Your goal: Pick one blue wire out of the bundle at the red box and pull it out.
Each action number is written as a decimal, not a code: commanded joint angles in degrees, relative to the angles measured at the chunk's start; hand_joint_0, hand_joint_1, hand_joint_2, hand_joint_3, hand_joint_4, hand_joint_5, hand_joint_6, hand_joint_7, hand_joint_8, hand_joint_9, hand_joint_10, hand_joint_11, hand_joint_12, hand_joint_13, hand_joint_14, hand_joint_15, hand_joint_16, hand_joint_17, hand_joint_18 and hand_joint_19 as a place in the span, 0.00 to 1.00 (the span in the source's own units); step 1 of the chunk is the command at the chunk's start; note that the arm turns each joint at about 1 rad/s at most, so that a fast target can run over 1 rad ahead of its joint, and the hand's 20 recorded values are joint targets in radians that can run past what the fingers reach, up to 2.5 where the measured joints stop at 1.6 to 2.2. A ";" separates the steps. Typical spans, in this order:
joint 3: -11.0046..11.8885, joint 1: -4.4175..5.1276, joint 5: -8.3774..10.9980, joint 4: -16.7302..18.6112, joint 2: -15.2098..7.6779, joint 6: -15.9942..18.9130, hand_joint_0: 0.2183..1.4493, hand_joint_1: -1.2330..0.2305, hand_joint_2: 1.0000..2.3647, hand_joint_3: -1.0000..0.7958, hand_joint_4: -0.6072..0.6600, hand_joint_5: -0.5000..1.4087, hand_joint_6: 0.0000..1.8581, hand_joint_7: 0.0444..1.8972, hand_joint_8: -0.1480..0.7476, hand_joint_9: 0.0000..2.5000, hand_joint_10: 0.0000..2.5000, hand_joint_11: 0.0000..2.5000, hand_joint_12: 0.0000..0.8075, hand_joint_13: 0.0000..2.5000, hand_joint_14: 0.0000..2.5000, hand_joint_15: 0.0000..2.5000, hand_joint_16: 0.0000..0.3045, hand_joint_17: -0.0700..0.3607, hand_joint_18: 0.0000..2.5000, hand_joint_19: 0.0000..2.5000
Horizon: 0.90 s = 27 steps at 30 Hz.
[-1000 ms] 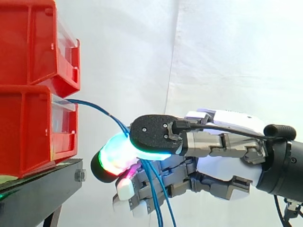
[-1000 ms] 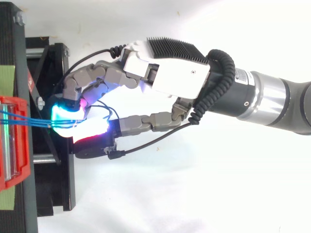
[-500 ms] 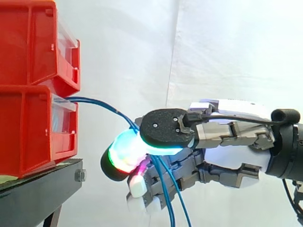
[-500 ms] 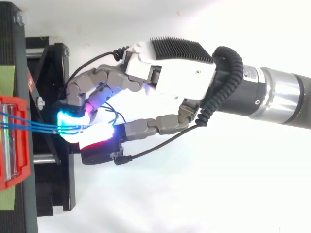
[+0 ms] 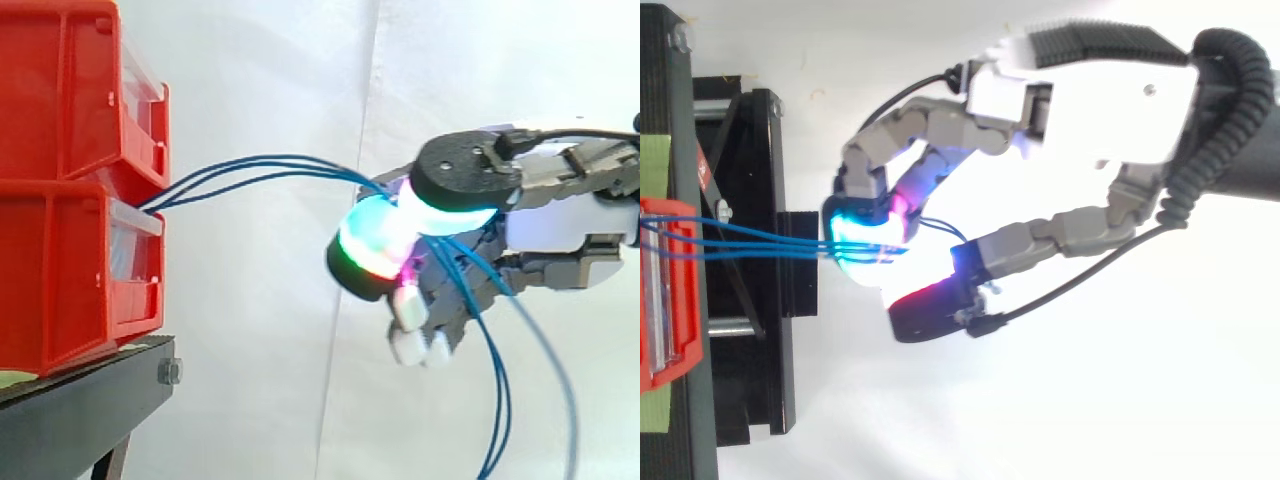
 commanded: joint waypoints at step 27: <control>4.22 -1.78 -3.83 -20.32 2.81 4.28 0.23 0.38 0.00 0.28 0.65 0.18 0.49 0.58 0.60 0.35 0.00 0.20 0.58 0.37 0.00 0.15 0.21 0.49 0.35 0.19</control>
